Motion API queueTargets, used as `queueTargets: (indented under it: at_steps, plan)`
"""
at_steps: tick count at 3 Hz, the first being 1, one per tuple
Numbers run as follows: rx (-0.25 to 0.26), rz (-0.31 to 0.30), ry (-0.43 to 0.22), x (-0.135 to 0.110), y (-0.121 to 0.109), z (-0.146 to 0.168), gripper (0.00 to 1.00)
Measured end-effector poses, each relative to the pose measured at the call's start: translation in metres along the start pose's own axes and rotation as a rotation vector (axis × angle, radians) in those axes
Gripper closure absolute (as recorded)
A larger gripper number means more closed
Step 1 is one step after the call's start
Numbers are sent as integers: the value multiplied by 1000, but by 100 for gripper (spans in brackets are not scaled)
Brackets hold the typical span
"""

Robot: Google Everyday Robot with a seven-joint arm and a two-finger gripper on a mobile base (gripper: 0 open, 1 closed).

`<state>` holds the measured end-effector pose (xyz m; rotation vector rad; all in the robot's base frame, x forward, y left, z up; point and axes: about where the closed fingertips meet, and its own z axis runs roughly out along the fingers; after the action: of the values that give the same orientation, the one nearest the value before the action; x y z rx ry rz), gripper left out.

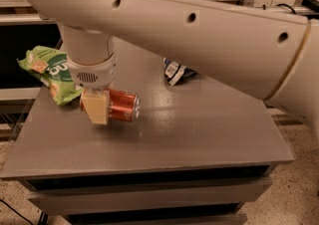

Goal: Place coke can upright

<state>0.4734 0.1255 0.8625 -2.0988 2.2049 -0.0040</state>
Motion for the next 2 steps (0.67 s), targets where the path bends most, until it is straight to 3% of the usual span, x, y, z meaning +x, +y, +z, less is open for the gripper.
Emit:
queueTargets:
  at_steps: [1, 2]
  plan:
    - [-4, -68, -181, 10, -9, -40, 100]
    - [47, -104, -328, 36, 0, -79, 100]
